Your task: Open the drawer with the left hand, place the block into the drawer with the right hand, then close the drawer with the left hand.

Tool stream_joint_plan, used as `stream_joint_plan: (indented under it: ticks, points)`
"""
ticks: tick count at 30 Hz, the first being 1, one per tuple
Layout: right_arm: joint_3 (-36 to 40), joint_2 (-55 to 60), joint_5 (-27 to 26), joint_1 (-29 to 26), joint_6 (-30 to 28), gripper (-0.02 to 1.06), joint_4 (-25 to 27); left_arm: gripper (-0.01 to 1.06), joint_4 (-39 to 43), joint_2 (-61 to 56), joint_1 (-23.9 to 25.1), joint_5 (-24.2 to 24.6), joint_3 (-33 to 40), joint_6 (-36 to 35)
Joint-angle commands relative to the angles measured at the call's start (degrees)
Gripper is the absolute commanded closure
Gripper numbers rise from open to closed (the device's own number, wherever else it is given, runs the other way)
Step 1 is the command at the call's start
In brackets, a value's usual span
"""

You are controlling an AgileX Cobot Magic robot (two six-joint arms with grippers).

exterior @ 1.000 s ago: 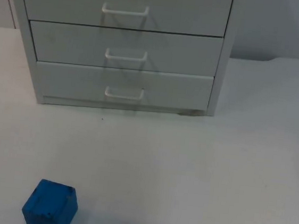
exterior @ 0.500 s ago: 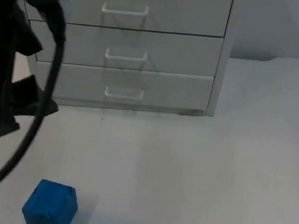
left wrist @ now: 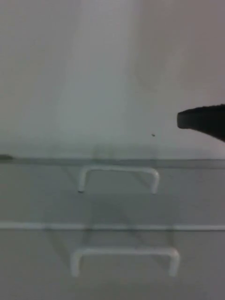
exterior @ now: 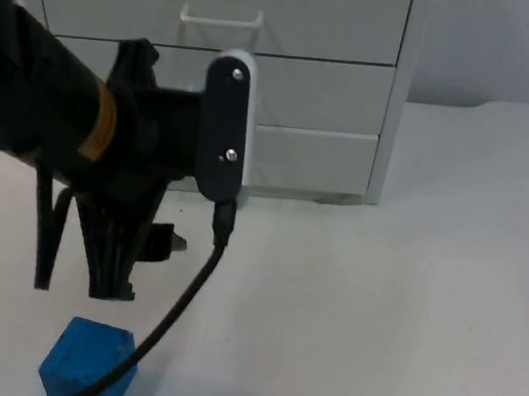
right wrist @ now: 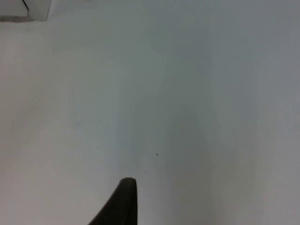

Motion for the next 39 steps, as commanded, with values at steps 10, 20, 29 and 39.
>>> stream_joint_plan:
  ticks: [10,20,29,39]
  points:
    - [-0.3,0.1,-0.5,-0.4,-0.4,0.02,-0.1,0.49,7.9,14.9,-0.2,1.5,-11.9,-4.1]
    - [-0.3,0.1,-0.5,-0.4,0.4,0.02,-0.1,0.49,22.5,21.2,1.4,1.9,-17.7,-14.6]
    - [1.7,0.2,-1.8,-0.4,0.6,0.02,-0.2,0.49,23.4,23.9,5.4,0.3,-22.1,-16.6]
    - [1.7,0.2,-2.3,-0.4,1.1,0.02,-1.2,0.49,23.7,27.3,5.9,-0.7,-23.4,-16.7]
